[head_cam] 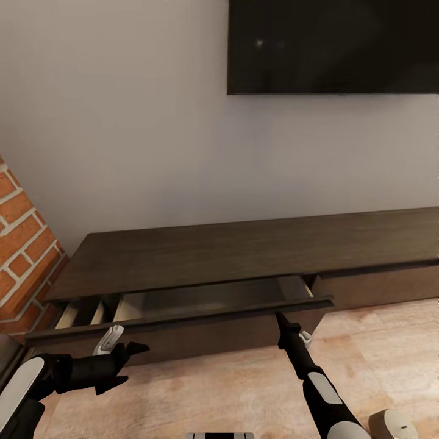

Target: Place each of the two pumpkins and all three candles from the living room inside a cabinet in the living room (use any cabinet), then make sure every cabinet is closed, and position the cauldron so it is next to a table in the living room.

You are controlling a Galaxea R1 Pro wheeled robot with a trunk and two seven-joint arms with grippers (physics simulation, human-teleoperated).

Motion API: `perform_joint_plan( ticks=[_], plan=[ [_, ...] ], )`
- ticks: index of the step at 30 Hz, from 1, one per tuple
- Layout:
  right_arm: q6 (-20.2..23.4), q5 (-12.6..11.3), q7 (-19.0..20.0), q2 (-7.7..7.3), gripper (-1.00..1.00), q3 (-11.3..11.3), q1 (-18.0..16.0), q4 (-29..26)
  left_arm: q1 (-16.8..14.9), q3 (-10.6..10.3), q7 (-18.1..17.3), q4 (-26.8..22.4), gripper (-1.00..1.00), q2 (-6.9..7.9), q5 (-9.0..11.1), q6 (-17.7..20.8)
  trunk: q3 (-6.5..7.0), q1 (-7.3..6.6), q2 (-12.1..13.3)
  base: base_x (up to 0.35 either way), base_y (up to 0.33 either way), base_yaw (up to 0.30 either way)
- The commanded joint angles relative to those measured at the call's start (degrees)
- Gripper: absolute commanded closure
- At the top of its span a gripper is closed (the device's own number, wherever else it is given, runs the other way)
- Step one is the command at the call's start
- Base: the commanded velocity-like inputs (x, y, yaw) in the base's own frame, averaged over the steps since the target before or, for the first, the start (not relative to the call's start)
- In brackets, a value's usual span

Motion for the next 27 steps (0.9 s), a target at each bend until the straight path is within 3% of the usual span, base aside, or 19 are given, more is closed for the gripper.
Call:
perform_joint_plan(
  ticks=[1,27],
  plan=[
    [1.08,-0.36,0.57,0.1,1.0,1.54,-0.05,-0.07,-0.05,0.04,0.57,-0.02,-1.0,0.01,0.56,0.14,-0.04,-0.04,-0.03,-0.057,0.0,0.0],
    [1.08,-0.39,0.57,0.1,1.0,1.54,-0.05,-0.07,-0.05,-0.05,0.63,-0.02,-1.0,0.0,0.56,0.14,-0.04,-0.04,-0.03,-0.075,0.0,0.0]
  ],
)
